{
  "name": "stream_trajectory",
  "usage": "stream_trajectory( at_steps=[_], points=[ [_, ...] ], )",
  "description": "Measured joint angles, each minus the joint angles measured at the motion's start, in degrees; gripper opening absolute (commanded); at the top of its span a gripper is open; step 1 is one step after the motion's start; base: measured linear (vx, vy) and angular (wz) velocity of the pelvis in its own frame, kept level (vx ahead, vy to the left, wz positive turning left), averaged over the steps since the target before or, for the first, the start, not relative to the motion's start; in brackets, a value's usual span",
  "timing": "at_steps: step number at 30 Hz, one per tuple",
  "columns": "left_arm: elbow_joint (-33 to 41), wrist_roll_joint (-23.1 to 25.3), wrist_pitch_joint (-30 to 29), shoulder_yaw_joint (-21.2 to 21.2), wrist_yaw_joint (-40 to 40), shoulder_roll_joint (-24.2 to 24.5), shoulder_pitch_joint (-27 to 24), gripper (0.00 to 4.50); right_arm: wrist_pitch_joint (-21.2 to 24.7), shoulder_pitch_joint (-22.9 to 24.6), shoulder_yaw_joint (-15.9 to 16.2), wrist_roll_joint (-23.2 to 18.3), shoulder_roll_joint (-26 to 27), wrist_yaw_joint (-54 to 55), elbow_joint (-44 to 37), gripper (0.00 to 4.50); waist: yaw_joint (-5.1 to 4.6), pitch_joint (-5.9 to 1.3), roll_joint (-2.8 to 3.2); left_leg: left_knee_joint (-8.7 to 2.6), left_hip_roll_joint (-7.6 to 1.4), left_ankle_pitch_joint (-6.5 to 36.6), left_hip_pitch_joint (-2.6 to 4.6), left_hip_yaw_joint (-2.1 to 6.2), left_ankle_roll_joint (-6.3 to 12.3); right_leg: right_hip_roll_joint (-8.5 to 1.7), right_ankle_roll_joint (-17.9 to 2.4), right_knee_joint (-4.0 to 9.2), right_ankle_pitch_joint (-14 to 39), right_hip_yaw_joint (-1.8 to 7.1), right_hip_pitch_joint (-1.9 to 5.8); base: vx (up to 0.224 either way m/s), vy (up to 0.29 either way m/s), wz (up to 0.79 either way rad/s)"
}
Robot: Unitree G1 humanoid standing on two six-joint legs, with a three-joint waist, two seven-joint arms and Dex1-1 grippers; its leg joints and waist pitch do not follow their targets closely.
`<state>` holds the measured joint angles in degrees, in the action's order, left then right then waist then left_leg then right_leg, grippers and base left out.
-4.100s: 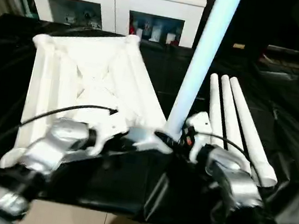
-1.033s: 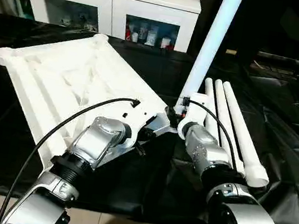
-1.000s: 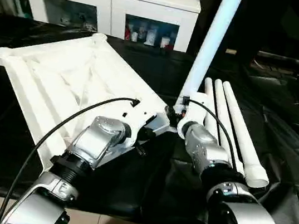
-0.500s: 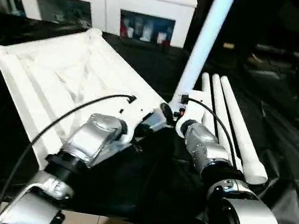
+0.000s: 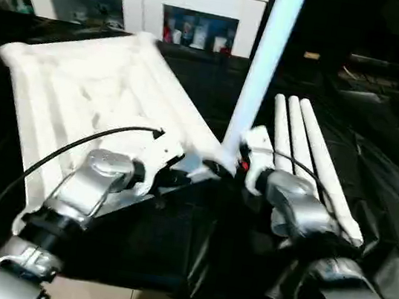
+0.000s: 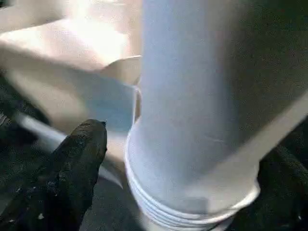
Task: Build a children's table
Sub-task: Rotate leg to tighten
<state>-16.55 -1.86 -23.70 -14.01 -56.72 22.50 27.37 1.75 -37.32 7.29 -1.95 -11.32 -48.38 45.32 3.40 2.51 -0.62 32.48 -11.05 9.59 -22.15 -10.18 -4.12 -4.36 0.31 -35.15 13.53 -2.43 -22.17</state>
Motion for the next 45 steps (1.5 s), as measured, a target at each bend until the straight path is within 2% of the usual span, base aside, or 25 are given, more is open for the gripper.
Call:
stream_trajectory(
  at_steps=[6, 15, 24, 27, 30, 40, 45],
  points=[
    [1.05, -0.83, 1.20, -0.05, -3.11, 1.88, -1.14, 0.00, 0.54, 1.92, -0.13, -2.44, -0.91, -5.19, -2.53, 4.19, 0.19, 0.22, 0.34, 0.21, -0.02, -0.01, -0.02, 0.00, 0.02, -0.02, -0.01, -0.23, 0.00, 0.00, -0.01, 0.000, 0.000, 0.00],
    [1.80, -1.20, 2.20, -0.03, -4.72, 3.19, -2.20, 0.00, 1.61, 4.25, -0.14, -4.50, -2.89, -9.85, -5.33, 4.19, 0.65, 0.23, 0.34, 0.46, -0.06, 0.00, -0.05, 0.00, 0.04, -0.02, -0.02, -0.52, 0.00, 0.01, -0.07, 0.000, 0.000, 0.00],
    [2.50, -1.41, 2.20, -0.03, -6.24, 3.41, -3.05, 0.00, 1.65, 5.64, -1.35, -7.22, -2.59, -11.88, -6.39, 3.40, 1.14, 0.23, 0.34, 0.84, -0.08, 0.01, -0.03, 0.01, 0.04, -0.03, -0.02, -0.91, 0.01, 0.11, -0.07, 0.000, 0.000, 0.00],
    [2.56, -1.73, 2.20, -0.03, -6.50, 3.55, -3.15, 0.00, 1.74, 5.65, -1.44, -7.27, -2.60, -11.90, -6.39, 3.03, 1.29, 0.23, 0.34, 0.88, -0.08, 0.01, -0.03, 0.01, 0.04, -0.03, -0.02, -0.97, 0.01, 0.11, -0.07, 0.000, 0.000, 0.00],
    [2.57, -1.74, 2.20, -0.03, -6.57, 3.62, -3.16, 0.00, 1.69, 5.64, -1.42, -7.22, -2.59, -11.91, -6.36, 2.86, 1.35, 0.23, 0.34, 0.92, -0.09, 0.01, -0.03, 0.02, 0.05, -0.03, -0.02, -0.98, 0.01, 0.12, -0.08, 0.000, 0.000, 0.00],
    [2.54, -1.73, 2.16, -0.04, -6.51, 3.80, -3.19, 0.00, 1.69, 5.64, -1.26, -7.11, -2.47, -11.36, -6.26, 2.77, 1.31, 0.23, 0.34, 1.00, -0.09, 0.03, -0.04, 0.02, 0.08, -0.03, -0.02, -1.02, 0.01, 0.13, -0.07, 0.000, 0.000, 0.00],
    [1.31, -0.55, 1.46, -0.06, -2.39, 1.76, -2.35, 0.00, 1.58, 5.18, -2.41, -6.57, 0.00, -3.51, -4.15, 2.77, 0.69, 0.23, 0.34, 1.05, -0.10, 0.02, 0.12, 0.02, 0.05, -0.02, -0.07, -1.11, -0.03, 0.18, 0.02, 0.000, 0.000, 0.00]
  ],
)
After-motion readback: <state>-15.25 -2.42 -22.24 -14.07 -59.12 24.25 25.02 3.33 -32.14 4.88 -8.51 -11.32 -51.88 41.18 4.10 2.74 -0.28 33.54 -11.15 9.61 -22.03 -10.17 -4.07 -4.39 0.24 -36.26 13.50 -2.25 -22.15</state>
